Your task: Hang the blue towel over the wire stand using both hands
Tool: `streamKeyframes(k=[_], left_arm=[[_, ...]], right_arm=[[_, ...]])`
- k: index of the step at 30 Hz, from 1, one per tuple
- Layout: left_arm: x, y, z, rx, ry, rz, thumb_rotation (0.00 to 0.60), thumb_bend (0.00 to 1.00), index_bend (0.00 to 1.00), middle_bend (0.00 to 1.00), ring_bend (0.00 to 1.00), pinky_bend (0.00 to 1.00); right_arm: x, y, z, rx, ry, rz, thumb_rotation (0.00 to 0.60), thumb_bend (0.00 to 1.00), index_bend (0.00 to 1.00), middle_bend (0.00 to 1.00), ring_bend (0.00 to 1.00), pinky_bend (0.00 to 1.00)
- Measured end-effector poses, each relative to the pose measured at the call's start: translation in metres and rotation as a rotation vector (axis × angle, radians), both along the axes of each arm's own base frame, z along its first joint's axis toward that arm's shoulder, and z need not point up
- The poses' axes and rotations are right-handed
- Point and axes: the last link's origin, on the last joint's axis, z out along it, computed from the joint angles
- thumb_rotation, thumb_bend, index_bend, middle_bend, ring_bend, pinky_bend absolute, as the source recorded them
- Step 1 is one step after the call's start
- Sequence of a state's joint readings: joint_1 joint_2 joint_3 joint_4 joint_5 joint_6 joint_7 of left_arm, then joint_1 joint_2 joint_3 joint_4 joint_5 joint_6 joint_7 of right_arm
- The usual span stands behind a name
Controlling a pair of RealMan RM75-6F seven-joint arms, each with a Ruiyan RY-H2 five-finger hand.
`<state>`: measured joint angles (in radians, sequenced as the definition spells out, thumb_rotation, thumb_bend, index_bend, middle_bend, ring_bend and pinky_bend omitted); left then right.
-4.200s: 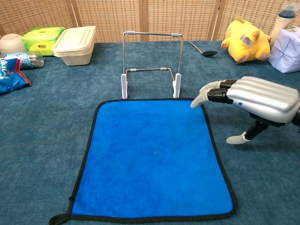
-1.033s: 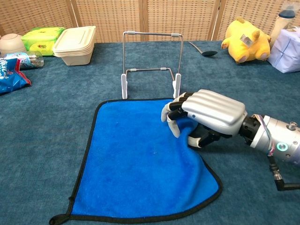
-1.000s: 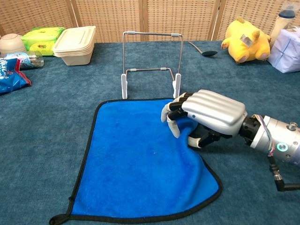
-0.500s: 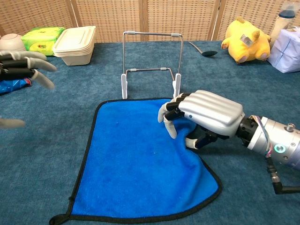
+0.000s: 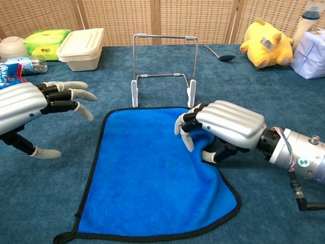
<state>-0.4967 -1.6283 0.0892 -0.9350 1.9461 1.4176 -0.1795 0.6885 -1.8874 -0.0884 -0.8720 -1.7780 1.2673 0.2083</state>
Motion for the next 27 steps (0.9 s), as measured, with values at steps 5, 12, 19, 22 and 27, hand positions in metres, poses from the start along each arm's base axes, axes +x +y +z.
streamKeyframes(k=[5,12,19,22,27], left_arm=[[0.005,0.002,-0.012,-0.024,-0.008,-0.007,0.600,0.24,0.28,0.14,0.07,0.13],[0.006,0.006,-0.019,-0.040,0.003,-0.013,0.600,0.24,0.28,0.14,0.07,0.13],[0.012,0.011,-0.028,-0.056,0.005,-0.017,0.600,0.24,0.28,0.14,0.07,0.13],[0.013,0.013,-0.031,-0.064,0.006,-0.016,0.600,0.24,0.28,0.14,0.07,0.13],[0.017,0.015,-0.038,-0.075,0.006,-0.021,0.600,0.24,0.28,0.14,0.07,0.13]], right_arm=[[-0.001,-0.002,0.000,0.000,0.002,-0.003,0.600,0.39,0.77,0.34,0.31,0.27],[-0.003,-0.001,0.000,0.003,0.002,-0.010,0.600,0.39,0.77,0.34,0.31,0.27],[-0.002,-0.002,-0.001,0.003,-0.004,-0.015,0.600,0.39,0.77,0.34,0.31,0.27],[-0.001,-0.002,-0.001,0.003,-0.005,-0.018,0.600,0.39,0.77,0.34,0.31,0.27],[-0.001,-0.003,0.000,0.002,-0.006,-0.020,0.600,0.39,0.77,0.34,0.31,0.27]])
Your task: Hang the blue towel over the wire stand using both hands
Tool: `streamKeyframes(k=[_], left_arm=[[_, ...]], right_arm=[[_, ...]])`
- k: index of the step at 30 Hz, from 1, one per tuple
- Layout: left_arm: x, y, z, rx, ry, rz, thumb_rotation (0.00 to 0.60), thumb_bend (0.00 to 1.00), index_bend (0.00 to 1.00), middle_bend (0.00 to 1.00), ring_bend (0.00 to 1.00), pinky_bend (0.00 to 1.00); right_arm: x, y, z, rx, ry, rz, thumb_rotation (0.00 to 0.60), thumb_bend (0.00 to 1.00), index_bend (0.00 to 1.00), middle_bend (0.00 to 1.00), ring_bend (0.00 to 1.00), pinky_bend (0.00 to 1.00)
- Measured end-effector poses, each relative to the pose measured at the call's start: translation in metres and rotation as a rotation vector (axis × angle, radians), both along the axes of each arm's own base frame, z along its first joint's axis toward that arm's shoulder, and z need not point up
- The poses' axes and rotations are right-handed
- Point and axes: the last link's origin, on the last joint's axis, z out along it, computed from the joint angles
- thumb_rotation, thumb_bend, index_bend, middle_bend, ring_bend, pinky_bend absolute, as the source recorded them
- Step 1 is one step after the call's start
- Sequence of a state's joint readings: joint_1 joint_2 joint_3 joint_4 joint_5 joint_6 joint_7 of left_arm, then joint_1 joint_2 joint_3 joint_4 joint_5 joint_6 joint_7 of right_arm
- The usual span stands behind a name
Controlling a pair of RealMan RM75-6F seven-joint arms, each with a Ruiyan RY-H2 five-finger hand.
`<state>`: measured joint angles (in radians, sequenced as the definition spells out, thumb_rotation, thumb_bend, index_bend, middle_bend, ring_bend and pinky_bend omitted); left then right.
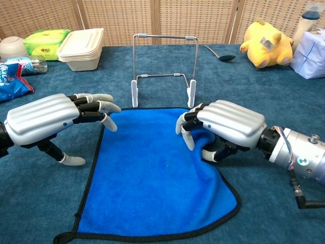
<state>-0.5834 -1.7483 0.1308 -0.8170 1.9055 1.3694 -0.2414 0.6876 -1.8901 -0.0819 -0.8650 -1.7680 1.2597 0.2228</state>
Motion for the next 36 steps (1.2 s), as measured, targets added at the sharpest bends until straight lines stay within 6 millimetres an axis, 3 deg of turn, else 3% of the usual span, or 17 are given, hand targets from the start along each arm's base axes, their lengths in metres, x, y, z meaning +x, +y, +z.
streamKeyframes(k=[24,36], left_arm=[[0.015,0.010,-0.020,-0.020,-0.012,-0.001,0.600,0.24,0.30,0.16,0.07,0.13],[0.020,0.012,-0.021,-0.023,-0.021,-0.005,0.600,0.31,0.30,0.16,0.07,0.14]], right_arm=[[-0.002,-0.001,0.003,-0.006,0.000,-0.008,0.600,0.39,0.78,0.35,0.32,0.28],[-0.002,-0.001,0.004,-0.007,-0.007,-0.015,0.600,0.39,0.78,0.35,0.33,0.29]])
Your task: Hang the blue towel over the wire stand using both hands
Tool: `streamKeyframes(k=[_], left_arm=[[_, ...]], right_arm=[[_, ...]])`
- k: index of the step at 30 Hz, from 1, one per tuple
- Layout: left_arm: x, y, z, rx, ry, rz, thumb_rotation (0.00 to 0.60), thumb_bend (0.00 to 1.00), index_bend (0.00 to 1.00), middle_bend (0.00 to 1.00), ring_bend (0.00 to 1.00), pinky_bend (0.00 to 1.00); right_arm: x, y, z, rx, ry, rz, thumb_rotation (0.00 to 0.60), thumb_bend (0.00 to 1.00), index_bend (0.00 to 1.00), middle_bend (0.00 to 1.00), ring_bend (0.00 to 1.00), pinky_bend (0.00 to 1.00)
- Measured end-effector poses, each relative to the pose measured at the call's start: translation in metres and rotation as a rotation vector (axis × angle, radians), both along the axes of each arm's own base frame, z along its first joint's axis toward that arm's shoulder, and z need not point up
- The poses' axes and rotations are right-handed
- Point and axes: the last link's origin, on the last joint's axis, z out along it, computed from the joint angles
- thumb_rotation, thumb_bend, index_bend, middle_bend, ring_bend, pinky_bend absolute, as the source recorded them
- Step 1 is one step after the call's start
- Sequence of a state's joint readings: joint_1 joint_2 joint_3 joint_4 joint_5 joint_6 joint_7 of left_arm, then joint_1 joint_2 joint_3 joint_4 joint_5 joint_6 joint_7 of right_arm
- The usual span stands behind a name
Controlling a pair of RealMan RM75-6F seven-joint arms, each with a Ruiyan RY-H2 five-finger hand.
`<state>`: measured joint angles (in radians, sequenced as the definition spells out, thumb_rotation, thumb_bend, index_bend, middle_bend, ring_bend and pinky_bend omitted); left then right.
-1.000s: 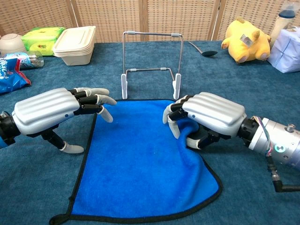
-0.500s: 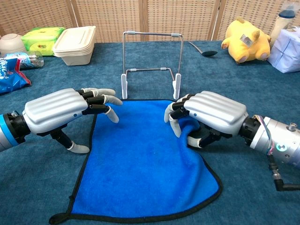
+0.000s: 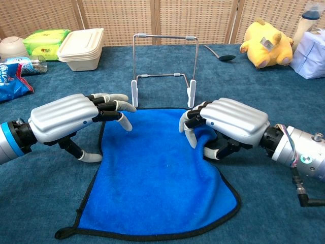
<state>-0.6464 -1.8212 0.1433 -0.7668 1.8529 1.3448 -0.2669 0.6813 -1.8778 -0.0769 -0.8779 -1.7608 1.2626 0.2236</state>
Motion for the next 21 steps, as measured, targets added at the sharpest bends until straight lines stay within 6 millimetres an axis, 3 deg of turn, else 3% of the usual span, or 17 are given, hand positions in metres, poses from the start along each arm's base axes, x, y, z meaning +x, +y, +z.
streamKeyframes(k=[15,21], left_arm=[[0.014,0.000,-0.015,-0.031,-0.002,-0.013,0.600,0.51,0.31,0.16,0.07,0.14],[0.020,0.001,-0.021,-0.036,-0.009,-0.008,0.600,0.53,0.31,0.17,0.08,0.14]], right_arm=[[-0.002,-0.001,0.004,-0.008,-0.014,-0.015,0.600,0.39,0.78,0.36,0.33,0.29],[-0.003,-0.001,0.005,-0.014,-0.017,-0.022,0.600,0.39,0.78,0.36,0.34,0.29]])
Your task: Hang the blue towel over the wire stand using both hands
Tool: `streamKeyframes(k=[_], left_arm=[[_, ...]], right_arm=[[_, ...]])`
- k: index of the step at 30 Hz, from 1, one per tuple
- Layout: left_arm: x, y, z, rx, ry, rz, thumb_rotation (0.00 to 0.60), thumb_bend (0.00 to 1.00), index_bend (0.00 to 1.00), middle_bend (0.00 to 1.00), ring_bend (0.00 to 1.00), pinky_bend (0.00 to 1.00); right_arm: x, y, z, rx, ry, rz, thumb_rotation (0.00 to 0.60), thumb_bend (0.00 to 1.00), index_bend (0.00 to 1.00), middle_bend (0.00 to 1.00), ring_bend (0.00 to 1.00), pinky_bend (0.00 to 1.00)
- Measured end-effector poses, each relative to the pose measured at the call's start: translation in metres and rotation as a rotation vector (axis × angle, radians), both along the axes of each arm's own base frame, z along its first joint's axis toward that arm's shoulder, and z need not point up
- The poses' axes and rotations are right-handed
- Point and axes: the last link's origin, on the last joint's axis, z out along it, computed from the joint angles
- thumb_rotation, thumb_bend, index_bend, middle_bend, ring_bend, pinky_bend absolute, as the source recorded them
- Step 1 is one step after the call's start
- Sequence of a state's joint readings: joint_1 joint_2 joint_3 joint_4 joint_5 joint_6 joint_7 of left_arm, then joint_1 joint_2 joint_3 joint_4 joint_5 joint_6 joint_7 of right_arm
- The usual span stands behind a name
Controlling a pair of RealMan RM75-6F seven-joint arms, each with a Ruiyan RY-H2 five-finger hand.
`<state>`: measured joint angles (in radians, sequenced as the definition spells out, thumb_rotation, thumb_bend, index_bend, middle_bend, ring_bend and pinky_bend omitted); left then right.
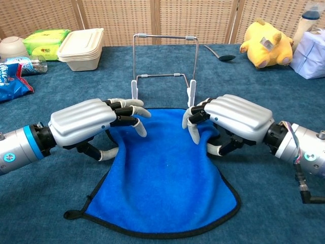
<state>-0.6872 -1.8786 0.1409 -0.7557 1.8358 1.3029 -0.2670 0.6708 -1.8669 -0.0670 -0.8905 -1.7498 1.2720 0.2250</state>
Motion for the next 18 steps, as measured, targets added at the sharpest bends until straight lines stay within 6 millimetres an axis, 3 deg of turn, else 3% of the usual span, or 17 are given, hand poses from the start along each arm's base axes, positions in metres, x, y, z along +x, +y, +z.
streamKeyframes(k=[4,13,18], left_arm=[[0.0020,0.0007,-0.0025,-0.002,-0.004,0.008,0.600,0.54,0.35,0.19,0.10,0.15],[0.0010,0.0012,-0.0025,-0.005,-0.022,0.042,0.600,0.55,0.71,0.34,0.20,0.19],[-0.0006,0.0008,0.0005,-0.008,-0.053,0.077,0.600,0.55,0.77,0.39,0.24,0.20]], right_arm=[[-0.0010,-0.0003,0.0006,-0.001,0.002,-0.004,0.600,0.39,0.78,0.36,0.34,0.29],[-0.0018,0.0008,-0.0016,0.020,-0.002,-0.019,0.600,0.39,0.89,0.43,0.39,0.29],[0.0008,0.0007,-0.0029,0.036,-0.021,-0.029,0.600,0.40,0.96,0.49,0.43,0.29]])
